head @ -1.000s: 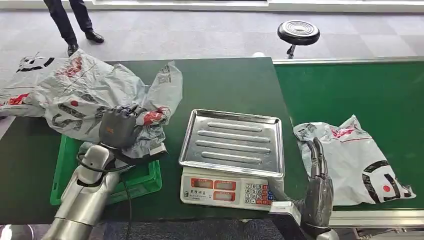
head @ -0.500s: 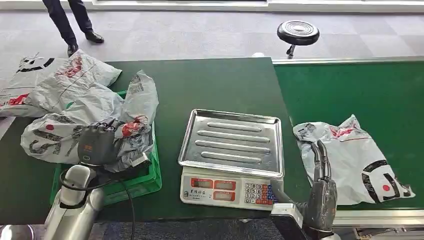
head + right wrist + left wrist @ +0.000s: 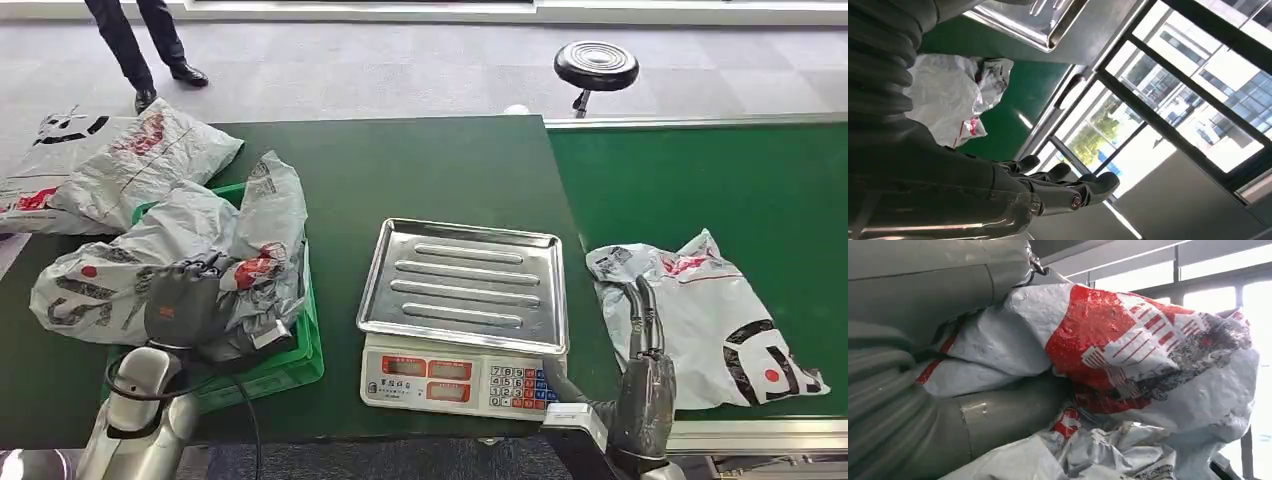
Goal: Moved the parcel from conveyor to table for the left to box.
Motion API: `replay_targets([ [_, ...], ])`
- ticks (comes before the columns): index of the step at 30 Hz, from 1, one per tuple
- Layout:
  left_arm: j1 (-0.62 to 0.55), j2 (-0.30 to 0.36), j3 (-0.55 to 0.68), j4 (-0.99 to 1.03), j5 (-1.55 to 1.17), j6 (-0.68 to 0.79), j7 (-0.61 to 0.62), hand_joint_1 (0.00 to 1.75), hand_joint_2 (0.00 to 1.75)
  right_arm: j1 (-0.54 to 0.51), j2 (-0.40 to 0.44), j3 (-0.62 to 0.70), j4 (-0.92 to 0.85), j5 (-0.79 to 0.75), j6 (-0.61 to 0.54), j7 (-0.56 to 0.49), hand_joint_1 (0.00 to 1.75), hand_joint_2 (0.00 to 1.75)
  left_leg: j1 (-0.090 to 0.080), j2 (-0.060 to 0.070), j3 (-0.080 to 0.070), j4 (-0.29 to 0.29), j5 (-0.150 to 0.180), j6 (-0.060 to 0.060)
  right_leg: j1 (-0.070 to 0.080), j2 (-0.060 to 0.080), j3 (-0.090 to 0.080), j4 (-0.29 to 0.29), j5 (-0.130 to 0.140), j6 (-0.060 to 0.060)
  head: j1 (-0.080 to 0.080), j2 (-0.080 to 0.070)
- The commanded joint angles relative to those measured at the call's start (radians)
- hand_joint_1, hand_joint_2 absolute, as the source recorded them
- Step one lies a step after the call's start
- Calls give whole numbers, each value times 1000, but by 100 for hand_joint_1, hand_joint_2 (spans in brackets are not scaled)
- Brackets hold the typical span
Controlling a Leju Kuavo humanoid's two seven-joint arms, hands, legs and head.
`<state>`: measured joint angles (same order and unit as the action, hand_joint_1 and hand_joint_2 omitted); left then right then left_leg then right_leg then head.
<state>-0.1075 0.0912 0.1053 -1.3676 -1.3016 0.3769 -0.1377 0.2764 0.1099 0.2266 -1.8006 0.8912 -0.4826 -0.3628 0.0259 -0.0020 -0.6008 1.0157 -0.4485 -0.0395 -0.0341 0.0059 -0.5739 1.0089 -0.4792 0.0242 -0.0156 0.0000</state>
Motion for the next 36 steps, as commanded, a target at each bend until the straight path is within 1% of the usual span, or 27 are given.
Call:
replay_targets([
  [1, 16, -51, 11, -21, 80, 0, -4, 0, 0, -18, -36, -22, 27, 70, -18, 53, 0, 175, 0, 0, 2, -2, 0, 3, 1, -1, 2, -3, 0, -2, 0, 0],
  [2, 23, -59, -3, -44, 163, -22, -23, 0, 0, -18, -35, -36, 28, 111, -26, 83, 0, 0, 0, 0, 1, -1, 0, 2, 1, -1, 2, -2, 0, -1, 0, 0],
  [3, 29, -63, -16, -61, 243, -50, -35, 0, 0, -19, -37, -44, 30, 131, -26, 102, 0, 0, 0, 0, 2, -2, 0, 3, 1, -1, 3, -3, 0, -2, 0, 0],
  [4, 30, -64, -19, -65, 265, -59, -37, 0, 0, -20, -38, -47, 32, 135, -24, 108, 0, 175, 0, -1, 2, -2, 0, 3, 0, -1, 2, -2, 0, -2, 0, 0],
  [6, 52, -81, -34, -100, 480, -150, -92, 0, 0, -30, -47, -77, 49, 194, -13, 150, 0, 175, 0, -1, 2, -1, 0, 3, 0, -2, 2, -2, 0, -2, 0, 0],
  [8, 70, -95, -54, -114, 581, -193, -114, 0, 0, -50, -60, -98, 75, 222, -2, 171, 0, 175, 0, -1, 1, -1, 0, 2, 0, -1, 1, -2, 0, -1, 0, 0],
  [9, 74, -97, -63, -118, 592, -194, -115, 0, 0, -60, -63, -105, 83, 230, 1, 177, 0, 175, 0, 0, 2, -3, 1, 4, 1, -1, 3, -4, 1, -2, 0, 0],
  [23, 72, -93, -64, -118, 595, -192, -114, 0, 0, -62, -60, -104, 85, 231, 1, 178, 0, 175, 0, 0, 2, -2, 0, 3, 1, -1, 2, -3, 0, -2, 0, 0],
  [24, 72, -98, -62, -119, 611, -192, -112, 0, 0, -63, -66, -104, 87, 249, 6, 186, 0, 175, 0, 0, 2, -1, 0, 2, 0, -1, 2, -2, 0, -1, 0, 0],
  [26, 76, -116, -65, -130, 667, -200, -105, 0, 0, -82, -88, -112, 109, 263, 13, 209, 0, 175, 0, -1, 2, -2, 0, 3, 0, -1, 2, -3, 0, -2, 0, 0],
  [28, 83, -119, -75, -146, 697, -203, -106, 0, 0, -99, -117, -113, 147, 251, 5, 210, 0, 175, 0, 0, 3, -2, 1, 3, 1, -1, 3, -4, 1, -2, 0, 0],
  [30, 82, -122, -75, -153, 702, -193, -100, 0, 0, -109, -125, -110, 167, 246, 1, 205, 0, 175, 0, 0, 2, -1, 0, 2, 0, 0, 2, -2, 0, -1, 0, 0],
  [31, 85, -118, -79, -164, 726, -193, -103, 0, 0, -121, -128, -105, 186, 246, -4, 207, 0, 175, 0, 0, 3, -2, 1, 3, 1, -1, 4, -4, 1, -2, 0, 0],
  [33, 93, -114, -84, -185, 768, -208, -107, 0, 0, -136, -133, -105, 202, 270, 6, 231, 0, 175, 0, 0, 2, -1, 0, 2, 1, -1, 2, -2, 1, -1, 0, 0],
  [36, 122, -94, -100, -233, 857, -257, -120, 0, 0, -177, -147, -116, 243, 325, 53, 277, 0, 175, 0, 1, 2, -1, 0, 2, 1, 1, 2, -2, 1, -1, 0, 0],
])
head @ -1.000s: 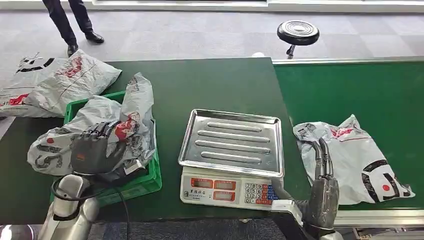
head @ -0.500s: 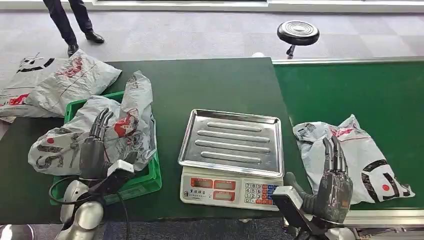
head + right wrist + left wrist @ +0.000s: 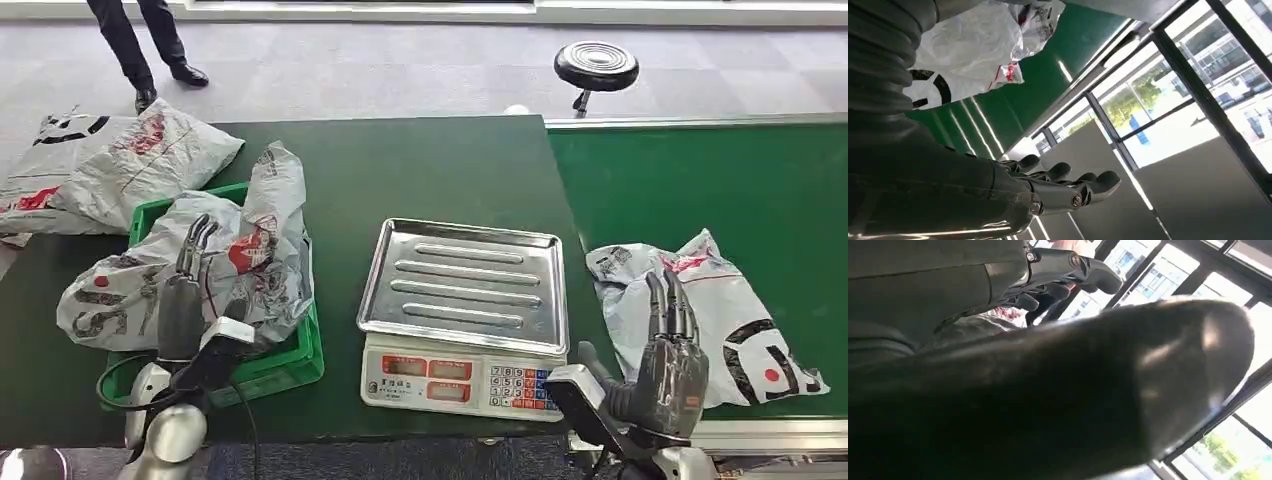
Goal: Moved the parcel from conveyor to table for the left to box.
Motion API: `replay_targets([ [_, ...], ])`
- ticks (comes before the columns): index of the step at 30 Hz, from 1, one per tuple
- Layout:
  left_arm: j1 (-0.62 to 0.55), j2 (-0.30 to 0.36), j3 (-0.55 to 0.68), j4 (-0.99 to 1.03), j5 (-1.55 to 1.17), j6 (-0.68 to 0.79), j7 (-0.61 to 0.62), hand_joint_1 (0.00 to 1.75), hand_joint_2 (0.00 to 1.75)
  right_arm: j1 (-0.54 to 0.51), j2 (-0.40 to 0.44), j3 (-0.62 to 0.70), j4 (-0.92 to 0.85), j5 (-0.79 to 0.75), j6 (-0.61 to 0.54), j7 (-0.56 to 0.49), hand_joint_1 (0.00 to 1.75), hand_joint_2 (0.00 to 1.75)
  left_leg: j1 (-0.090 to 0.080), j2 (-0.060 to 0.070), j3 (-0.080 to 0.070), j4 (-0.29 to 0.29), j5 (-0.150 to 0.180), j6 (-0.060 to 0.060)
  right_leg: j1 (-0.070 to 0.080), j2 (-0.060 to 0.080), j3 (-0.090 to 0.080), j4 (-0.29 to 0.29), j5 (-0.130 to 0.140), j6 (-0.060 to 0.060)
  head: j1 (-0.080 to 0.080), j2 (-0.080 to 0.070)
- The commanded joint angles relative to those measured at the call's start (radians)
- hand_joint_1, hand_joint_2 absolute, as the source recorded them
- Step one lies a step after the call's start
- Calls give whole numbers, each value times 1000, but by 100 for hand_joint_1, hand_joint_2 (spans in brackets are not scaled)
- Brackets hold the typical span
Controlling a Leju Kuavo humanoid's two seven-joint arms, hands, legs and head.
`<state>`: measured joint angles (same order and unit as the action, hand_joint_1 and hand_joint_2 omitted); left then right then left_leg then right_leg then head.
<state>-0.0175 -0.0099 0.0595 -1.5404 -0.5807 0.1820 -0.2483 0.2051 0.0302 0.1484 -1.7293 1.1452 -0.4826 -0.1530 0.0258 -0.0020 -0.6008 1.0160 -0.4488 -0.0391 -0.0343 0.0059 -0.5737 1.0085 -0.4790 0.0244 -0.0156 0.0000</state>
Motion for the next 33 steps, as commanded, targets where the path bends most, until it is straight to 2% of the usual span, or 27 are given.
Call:
replay_targets([
  [1, 45, 9, -77, -74, 220, -135, -20, 0, 0, -179, -106, -69, 280, 197, 223, 232, 0, 175, 0, 2, 2, -2, 0, 3, 1, 1, 2, -3, 1, -2, 0, 0],
  [4, 38, 2, -145, -51, 213, -109, 0, 0, 0, -309, -171, -118, 553, 174, 152, 188, 0, 175, 0, 4, 4, -3, 1, 3, 1, 3, 4, -4, 2, -1, 0, 0],
  [5, 36, 3, -154, -47, 212, -100, 2, 0, 0, -314, -170, -131, 574, 178, 141, 180, 0, 175, 1, 2, 4, -2, 1, 2, 2, 1, 4, -4, 2, -1, 0, 0],
  [10, 31, 11, -159, -43, 214, -92, 3, 0, 0, -292, -159, -137, 542, 184, 138, 174, 0, 175, -1, -3, 1, -2, 2, 5, 0, -4, 4, -4, 2, -1, 0, 0],
  [33, 31, 12, -158, -44, 214, -92, 3, 0, 0, -291, -157, -135, 539, 187, 139, 176, 0, 175, -1, -2, 0, 0, 1, 4, -1, -2, 1, -1, 1, 0, 0, 0],
])
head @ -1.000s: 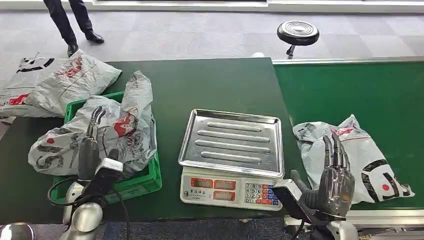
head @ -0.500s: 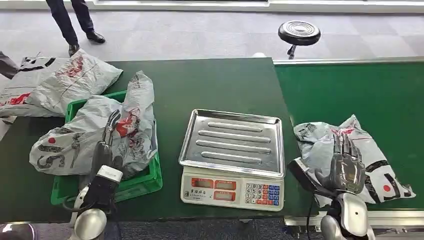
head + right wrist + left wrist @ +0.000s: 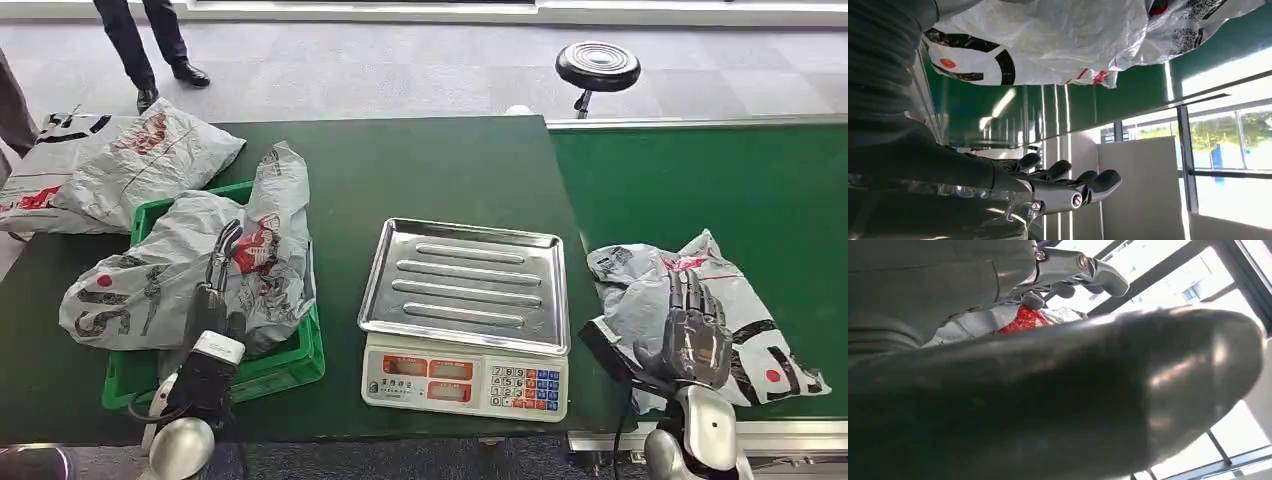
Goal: Moved the parcel from conveyor to table for the left to box.
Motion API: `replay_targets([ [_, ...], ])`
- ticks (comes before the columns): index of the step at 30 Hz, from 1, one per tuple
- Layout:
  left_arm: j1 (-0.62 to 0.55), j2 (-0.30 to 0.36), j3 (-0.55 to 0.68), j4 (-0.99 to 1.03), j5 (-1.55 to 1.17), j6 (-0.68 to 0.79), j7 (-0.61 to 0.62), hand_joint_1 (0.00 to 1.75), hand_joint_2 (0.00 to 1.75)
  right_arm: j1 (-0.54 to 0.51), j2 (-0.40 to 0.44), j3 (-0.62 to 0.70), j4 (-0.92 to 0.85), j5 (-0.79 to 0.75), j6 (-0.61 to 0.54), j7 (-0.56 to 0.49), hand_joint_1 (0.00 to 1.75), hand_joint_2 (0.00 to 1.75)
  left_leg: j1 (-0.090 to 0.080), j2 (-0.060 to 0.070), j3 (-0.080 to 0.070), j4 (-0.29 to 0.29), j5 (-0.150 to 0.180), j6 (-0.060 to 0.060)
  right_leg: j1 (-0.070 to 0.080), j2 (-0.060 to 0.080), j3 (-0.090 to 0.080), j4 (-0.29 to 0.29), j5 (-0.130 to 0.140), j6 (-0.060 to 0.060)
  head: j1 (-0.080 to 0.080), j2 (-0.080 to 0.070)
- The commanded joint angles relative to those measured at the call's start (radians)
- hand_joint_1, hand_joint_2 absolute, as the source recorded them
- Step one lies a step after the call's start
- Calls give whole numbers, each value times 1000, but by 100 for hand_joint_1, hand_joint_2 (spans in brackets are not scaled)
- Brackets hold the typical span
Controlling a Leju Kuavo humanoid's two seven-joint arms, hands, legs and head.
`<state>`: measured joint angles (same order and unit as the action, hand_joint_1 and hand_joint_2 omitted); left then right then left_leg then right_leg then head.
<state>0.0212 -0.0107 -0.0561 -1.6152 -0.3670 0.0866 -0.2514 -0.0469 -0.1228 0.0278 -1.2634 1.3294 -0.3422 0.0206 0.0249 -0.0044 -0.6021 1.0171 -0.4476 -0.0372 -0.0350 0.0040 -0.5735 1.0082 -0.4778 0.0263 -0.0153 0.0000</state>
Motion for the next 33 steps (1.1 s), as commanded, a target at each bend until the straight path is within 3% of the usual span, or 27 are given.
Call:
replay_targets([
  [1, -8, 13, -42, 31, 0, 4, 6, 0, 0, -39, -4, -15, 73, 3, -1, 2, 0, 175, 0, 0, 0, 0, 0, 1, 0, 0, 0, 0, 0, -1, 0, 0],
  [33, -8, 13, -42, 31, 0, 4, 6, 0, 0, -39, -4, -15, 73, 3, -1, 2, 0, 175, 0, 1, 3, -4, 1, 3, 1, -1, 3, -4, 1, -4, 0, 0],
])
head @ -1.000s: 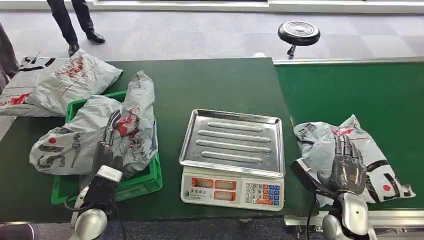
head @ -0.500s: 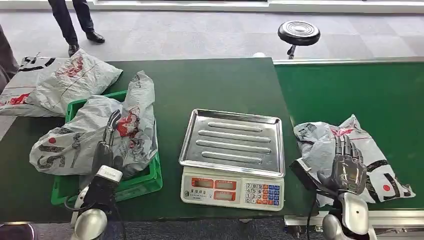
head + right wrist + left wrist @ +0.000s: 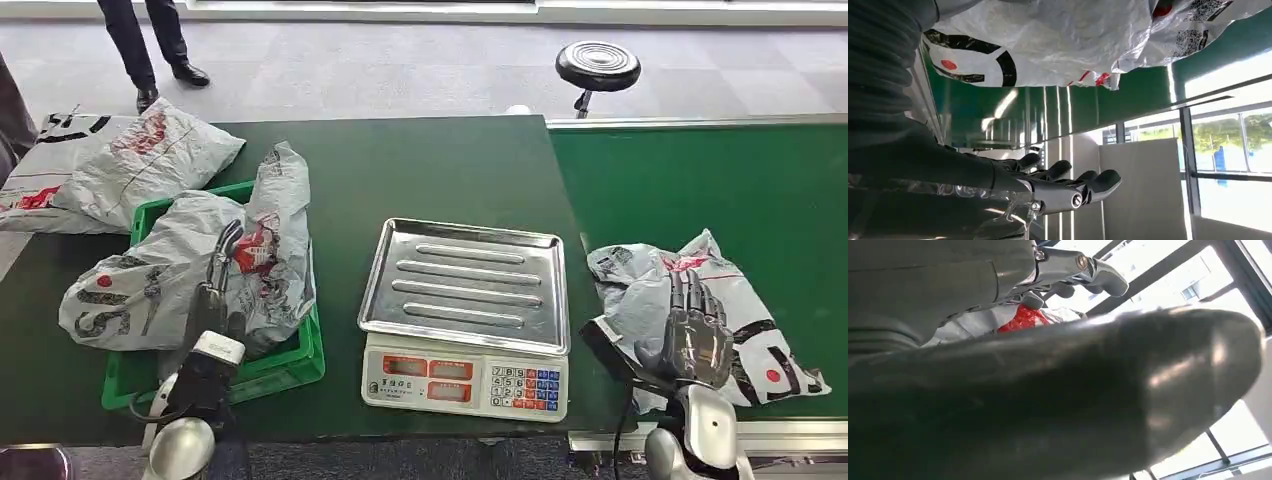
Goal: Moved the parcel from conveyor to table for the left to box.
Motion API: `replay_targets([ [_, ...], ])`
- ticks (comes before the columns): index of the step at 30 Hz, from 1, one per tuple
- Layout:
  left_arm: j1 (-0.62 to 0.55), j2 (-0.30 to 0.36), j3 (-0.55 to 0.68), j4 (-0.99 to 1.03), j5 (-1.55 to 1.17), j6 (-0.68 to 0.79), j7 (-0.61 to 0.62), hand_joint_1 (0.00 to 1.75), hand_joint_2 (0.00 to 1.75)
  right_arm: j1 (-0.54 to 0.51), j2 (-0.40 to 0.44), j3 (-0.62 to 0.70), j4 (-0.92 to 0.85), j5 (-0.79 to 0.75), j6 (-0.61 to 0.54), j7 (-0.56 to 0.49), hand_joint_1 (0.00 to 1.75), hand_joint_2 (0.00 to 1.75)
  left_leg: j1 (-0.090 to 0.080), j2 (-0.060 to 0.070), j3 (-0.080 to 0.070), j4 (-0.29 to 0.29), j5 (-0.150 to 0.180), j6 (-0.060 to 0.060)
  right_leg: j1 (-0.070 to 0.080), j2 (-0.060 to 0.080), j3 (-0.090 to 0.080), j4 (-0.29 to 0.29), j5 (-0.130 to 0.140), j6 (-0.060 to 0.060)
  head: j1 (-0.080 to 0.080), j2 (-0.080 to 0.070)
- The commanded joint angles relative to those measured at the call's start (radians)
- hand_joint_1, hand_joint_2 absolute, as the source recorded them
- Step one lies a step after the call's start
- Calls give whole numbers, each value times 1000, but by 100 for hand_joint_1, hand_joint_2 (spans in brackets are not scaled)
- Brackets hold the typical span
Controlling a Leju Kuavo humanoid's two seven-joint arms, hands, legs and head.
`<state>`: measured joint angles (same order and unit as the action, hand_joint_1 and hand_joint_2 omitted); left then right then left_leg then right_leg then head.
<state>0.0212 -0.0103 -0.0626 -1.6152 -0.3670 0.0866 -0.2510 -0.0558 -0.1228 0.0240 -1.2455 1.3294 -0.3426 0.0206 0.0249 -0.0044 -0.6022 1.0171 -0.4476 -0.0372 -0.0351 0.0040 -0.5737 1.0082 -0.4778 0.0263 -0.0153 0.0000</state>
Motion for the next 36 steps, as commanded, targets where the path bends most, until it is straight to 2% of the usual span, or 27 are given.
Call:
replay_targets([
  [1, -8, 12, -36, 31, 0, 4, 6, 0, 0, -30, -4, -11, 55, 3, -1, 2, 0, 175, 0, 1, 3, -3, 1, 3, 1, 0, 3, -3, 1, -4, 0, 0],
  [2, 6, -33, -7, 1, -112, 129, -120, 0, 0, -51, 28, -96, 124, 39, 125, 128, 0, 175, 0, 1, 6, -8, 3, 5, 1, -1, 6, -8, 3, -6, 0, 0],
  [3, 45, -68, -55, -6, -167, 251, -158, 0, 0, -101, 15, -99, 231, 41, 194, 264, 0, 175, 0, 1, 6, -7, 2, 5, 2, 0, 6, -8, 3, -6, 0, 0],
  [5, 64, -61, -105, -20, -178, 294, -134, 0, 0, -152, 7, -98, 359, 37, 120, 242, 0, 175, 0, 3, 5, -5, 1, 5, 1, 1, 5, -7, 3, -4, 0, 0],
  [8, 64, -50, -112, -17, -153, 263, -108, 0, 0, -163, 10, -98, 380, 50, 145, 266, 0, 175, -1, 2, 3, -1, 0, 2, -1, 0, 3, -2, 0, -1, 0, 0],
  [29, 66, -44, -111, -12, -142, 255, -105, 0, 0, -164, 13, -98, 380, 51, 150, 270, 0, 175, -2, 1, 1, -1, 0, 3, -2, 0, 1, -1, 0, -1, 0, 0],
  [33, 66, -39, -104, -5, -109, 227, -103, 0, 0, -153, 11, -90, 365, 78, 204, 318, 0, 175, -2, 1, 2, -2, 0, 3, -1, 0, 2, -3, 1, -3, 0, 0],
  [36, 74, -37, -102, -7, -102, 220, -103, 0, 0, -150, 17, -83, 367, 75, 209, 313, 0, 175, -2, 1, 1, -2, 0, 3, -1, 0, 1, -2, 0, -2, 0, 0],
])
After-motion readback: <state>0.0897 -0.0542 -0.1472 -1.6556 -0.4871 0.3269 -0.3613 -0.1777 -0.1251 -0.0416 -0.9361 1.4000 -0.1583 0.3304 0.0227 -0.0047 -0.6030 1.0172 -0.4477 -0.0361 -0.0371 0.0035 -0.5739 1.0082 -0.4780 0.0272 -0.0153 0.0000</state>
